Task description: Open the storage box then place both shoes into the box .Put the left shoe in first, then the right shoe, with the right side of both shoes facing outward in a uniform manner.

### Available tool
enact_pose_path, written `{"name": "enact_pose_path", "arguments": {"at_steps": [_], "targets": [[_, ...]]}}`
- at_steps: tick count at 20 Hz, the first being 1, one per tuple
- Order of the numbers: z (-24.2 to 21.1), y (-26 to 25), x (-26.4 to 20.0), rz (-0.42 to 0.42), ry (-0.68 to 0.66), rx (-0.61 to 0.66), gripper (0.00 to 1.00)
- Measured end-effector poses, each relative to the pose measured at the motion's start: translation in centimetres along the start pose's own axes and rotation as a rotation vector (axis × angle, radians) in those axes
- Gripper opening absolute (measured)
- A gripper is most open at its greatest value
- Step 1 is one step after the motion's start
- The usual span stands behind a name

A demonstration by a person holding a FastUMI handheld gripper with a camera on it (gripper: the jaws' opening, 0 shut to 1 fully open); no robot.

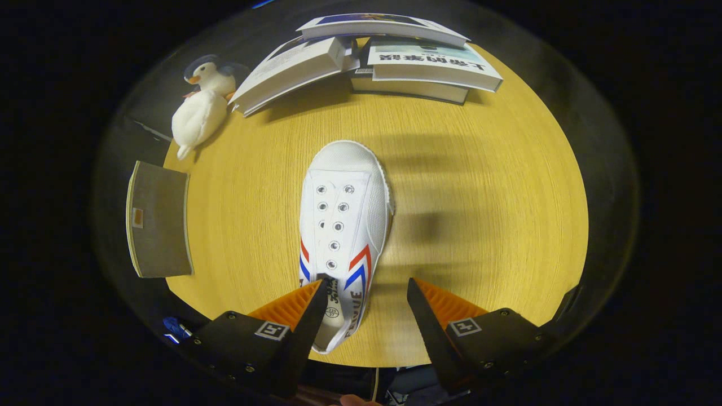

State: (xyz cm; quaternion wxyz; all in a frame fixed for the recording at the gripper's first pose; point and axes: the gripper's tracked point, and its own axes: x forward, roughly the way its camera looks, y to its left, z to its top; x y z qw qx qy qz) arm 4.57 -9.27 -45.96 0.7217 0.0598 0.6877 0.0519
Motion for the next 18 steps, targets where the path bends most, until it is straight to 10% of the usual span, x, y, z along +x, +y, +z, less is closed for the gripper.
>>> {"name": "enact_pose_path", "arguments": {"at_steps": [5, 10, 18], "targets": [[0.7, 0.3, 2.4, -0.004, -0.019, -0.060, 0.80], [0.3, -0.5, 2.3, -0.040, -0.008, -0.034, 0.03], [0.5, 1.4, -2.0, 0.031, -0.014, -0.005, 0.02]]}}
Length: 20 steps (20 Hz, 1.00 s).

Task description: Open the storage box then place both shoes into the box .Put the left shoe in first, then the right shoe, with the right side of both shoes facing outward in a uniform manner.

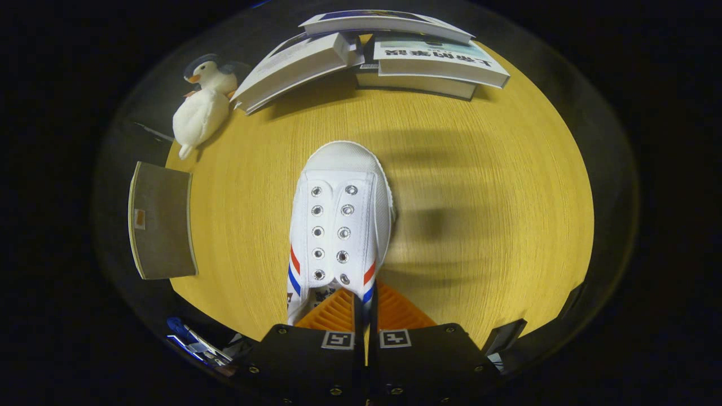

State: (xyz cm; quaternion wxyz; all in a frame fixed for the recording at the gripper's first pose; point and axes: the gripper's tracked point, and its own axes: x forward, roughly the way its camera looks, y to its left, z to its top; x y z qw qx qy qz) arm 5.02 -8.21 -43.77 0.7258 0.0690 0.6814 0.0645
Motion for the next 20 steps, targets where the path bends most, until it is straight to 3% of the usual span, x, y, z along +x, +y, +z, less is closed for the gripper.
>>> {"name": "enact_pose_path", "arguments": {"at_steps": [11, 20], "targets": [[3.2, 10.5, -8.6, 0.129, -0.115, -0.156, 0.02], [4.3, 21.1, -10.5, 0.194, -0.132, -0.273, 0.02]]}}
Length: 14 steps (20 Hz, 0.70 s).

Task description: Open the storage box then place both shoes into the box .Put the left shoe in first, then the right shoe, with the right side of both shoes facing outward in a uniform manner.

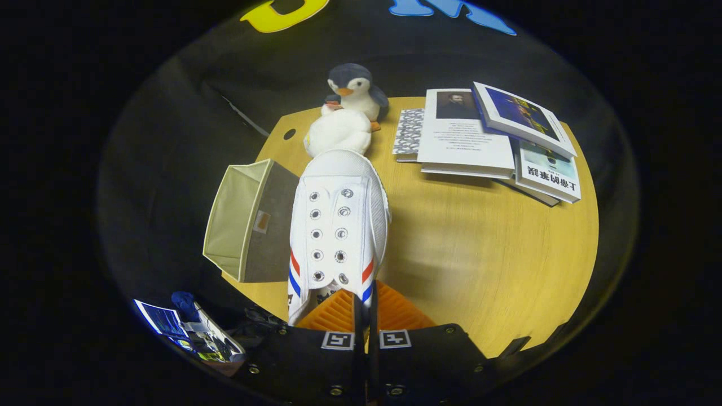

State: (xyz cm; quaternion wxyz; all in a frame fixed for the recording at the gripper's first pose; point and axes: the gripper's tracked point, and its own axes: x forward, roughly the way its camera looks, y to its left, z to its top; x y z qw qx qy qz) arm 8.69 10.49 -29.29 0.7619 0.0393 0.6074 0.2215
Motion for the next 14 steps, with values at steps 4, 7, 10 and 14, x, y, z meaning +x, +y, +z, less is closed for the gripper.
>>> {"name": "enact_pose_path", "arguments": {"at_steps": [4, 7, 10, 14], "targets": [[1.9, 4.7, 0.6, 0.026, 0.005, -0.054, 0.02], [3.8, 8.5, 1.2, 0.060, 0.004, -0.096, 0.02], [5.6, 12.3, 2.1, 0.094, 0.007, -0.136, 0.02], [7.4, 16.6, 3.9, 0.117, 0.023, -0.194, 0.02]]}}
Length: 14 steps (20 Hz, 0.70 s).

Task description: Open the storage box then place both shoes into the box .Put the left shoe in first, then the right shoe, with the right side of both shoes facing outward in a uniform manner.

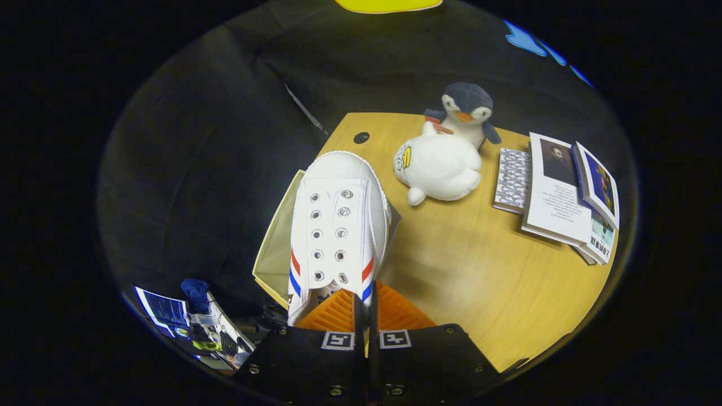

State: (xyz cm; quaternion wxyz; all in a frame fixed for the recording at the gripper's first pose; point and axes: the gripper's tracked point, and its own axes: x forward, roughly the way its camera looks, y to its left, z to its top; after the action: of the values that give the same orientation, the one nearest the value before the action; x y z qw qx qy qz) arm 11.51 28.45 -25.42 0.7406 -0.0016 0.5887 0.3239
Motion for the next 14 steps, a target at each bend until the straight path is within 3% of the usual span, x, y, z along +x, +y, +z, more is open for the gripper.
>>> {"name": "enact_pose_path", "arguments": {"at_steps": [5, 14], "targets": [[1.5, 3.9, 2.9, 0.020, 0.044, -0.042, 0.02], [1.2, 5.9, 7.3, -0.048, 0.122, -0.105, 0.02]]}}
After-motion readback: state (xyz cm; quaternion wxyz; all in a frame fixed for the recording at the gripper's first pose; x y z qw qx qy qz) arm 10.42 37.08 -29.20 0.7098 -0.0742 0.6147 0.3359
